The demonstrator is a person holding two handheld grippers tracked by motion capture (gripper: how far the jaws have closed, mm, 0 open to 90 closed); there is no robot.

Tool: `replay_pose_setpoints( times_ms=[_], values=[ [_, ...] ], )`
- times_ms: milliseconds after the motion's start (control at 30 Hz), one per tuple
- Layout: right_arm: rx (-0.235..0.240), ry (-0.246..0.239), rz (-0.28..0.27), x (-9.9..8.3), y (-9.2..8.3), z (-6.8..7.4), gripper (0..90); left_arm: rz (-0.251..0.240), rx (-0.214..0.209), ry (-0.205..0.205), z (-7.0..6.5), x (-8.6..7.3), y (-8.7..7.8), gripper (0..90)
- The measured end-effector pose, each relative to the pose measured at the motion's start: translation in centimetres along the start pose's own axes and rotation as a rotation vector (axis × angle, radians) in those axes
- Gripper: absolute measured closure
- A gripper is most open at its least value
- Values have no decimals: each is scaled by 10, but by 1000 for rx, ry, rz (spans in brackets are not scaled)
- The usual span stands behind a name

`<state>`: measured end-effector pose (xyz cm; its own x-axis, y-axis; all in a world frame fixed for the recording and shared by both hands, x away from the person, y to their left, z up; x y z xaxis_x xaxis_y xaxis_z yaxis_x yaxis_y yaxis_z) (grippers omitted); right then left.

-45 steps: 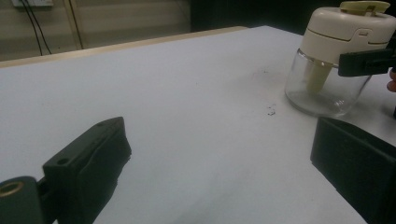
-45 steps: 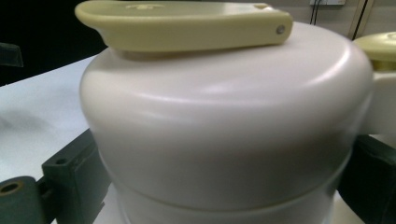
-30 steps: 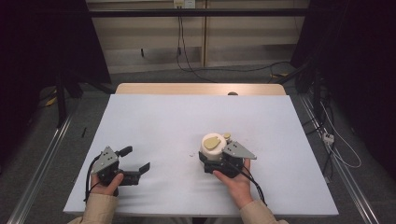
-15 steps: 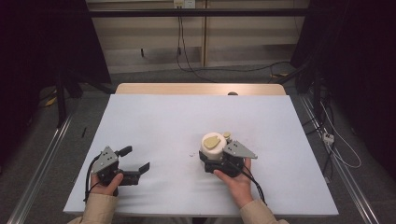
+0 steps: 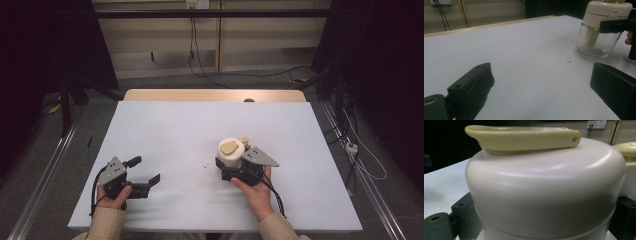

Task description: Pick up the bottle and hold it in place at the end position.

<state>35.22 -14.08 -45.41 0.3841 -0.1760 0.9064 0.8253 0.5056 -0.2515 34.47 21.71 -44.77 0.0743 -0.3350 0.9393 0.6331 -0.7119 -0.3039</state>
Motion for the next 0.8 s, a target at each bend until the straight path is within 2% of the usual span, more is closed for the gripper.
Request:
replay_pose_setpoints(
  times_ms=[500, 800],
  values=[
    [10, -1, -18, 10, 12, 1, 66, 0, -1, 3, 1, 0, -1, 41],
    [24, 5, -15, 13, 26, 5, 66, -6, 5, -6, 1, 0, -1, 41]
  ],
)
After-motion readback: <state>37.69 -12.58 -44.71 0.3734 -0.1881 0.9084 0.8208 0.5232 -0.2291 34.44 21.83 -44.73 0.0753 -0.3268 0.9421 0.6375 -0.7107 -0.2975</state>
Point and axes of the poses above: each handheld gripper's, and its own axes: y roughly forward along the jaws, x roughly out of its top, z roughly to its left, the point moved 2 cm from there along y, roughly forward along the jaws, and after that the axes turned 14 degrees about y, right-handed, at the moved point
